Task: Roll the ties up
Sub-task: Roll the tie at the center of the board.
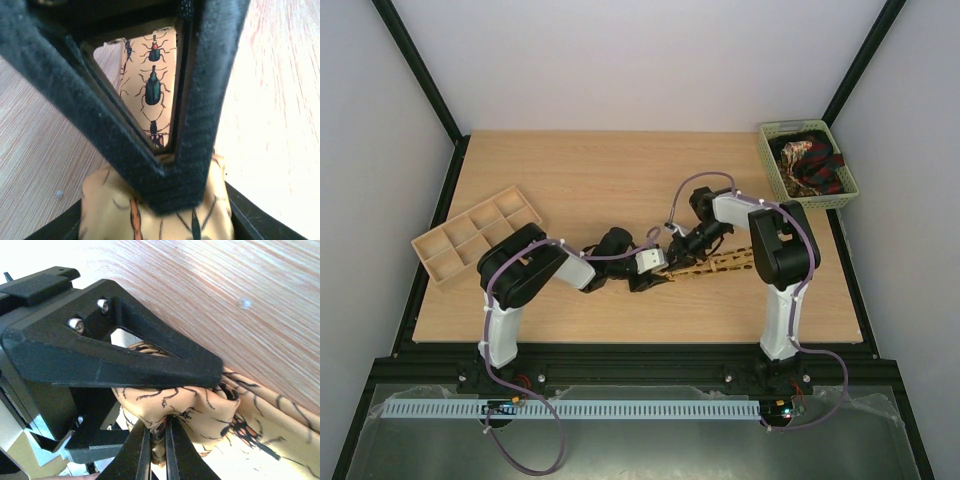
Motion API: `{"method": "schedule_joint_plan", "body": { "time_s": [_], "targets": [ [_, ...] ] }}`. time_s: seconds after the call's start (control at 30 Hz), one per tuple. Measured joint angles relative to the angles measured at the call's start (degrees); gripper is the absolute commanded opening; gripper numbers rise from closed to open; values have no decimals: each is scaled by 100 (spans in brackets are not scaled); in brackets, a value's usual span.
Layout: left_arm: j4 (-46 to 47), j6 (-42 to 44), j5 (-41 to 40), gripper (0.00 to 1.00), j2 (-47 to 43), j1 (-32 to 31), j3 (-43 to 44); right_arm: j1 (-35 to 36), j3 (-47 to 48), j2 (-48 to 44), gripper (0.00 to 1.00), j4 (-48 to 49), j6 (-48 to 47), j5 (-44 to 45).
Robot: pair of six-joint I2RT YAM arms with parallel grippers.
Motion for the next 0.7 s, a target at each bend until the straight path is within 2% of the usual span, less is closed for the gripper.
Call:
{"method": "schedule_joint_plan", "body": {
  "time_s": [0.1,0.2,0.5,0.7],
  "targets": [
    [-63,-44,35,68,-2,31,33,-129,-48,0,1,-9,-55,17],
    [-94,-37,96,75,-22,42,37,-315,-157,0,1,-15,-125,22],
    [-52,-160,140,80,-26,42,33,-872,-334,94,1,-103,-295,448],
    [225,-286,157,80,181,-15,151,-874,-264,162,1,-177,-264,448]
  ]
}}
